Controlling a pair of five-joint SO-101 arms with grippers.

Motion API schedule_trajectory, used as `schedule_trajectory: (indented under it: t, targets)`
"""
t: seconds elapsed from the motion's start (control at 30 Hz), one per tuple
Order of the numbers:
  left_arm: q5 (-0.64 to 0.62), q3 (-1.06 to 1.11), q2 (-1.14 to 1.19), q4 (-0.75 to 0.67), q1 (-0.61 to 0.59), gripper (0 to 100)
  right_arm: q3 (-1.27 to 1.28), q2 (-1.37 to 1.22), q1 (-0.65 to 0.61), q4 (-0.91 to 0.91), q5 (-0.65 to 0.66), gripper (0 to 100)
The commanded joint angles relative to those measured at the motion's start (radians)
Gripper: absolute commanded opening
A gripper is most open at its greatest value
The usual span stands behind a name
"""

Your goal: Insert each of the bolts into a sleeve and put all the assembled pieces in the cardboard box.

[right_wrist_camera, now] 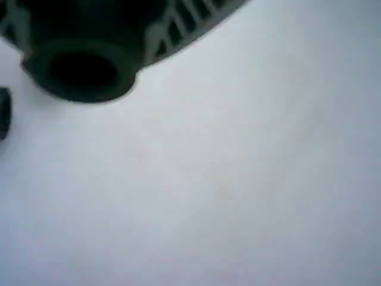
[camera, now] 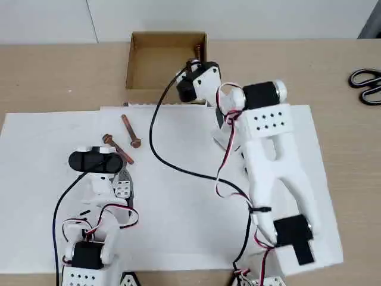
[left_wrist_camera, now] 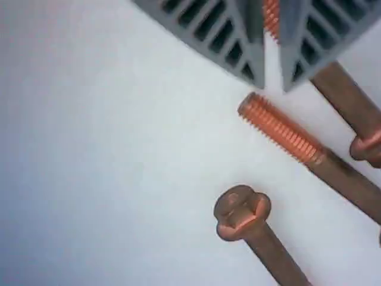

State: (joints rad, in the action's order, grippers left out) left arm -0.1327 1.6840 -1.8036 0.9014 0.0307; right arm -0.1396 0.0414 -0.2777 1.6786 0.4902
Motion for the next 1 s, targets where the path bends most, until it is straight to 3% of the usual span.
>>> schedule_trajectory:
  t: [0.0, 0.17, 0.43, 0.97]
  targets:
    - [0.0, -0.033, -0.006, 0.012, -0.003, 1, 0.126, 0.145, 0.05, 0.005, -0.075, 0.4]
    - [0.055, -0.166, -0.006, 0.172, -0.009, 1, 0.322, 0.268, 0.145, 0.002, -0.081, 0.4]
    - [0.098, -0.355, 0.052, 0.316, -0.009, 1, 0.531, 0.44, 0.237, 0.001, -0.084, 0.4]
    - [0.052, -1.099, 0.934, 0.325, -0.08, 1, 0.701, 0.651, 0.254, 0.001, -0.087, 0.4]
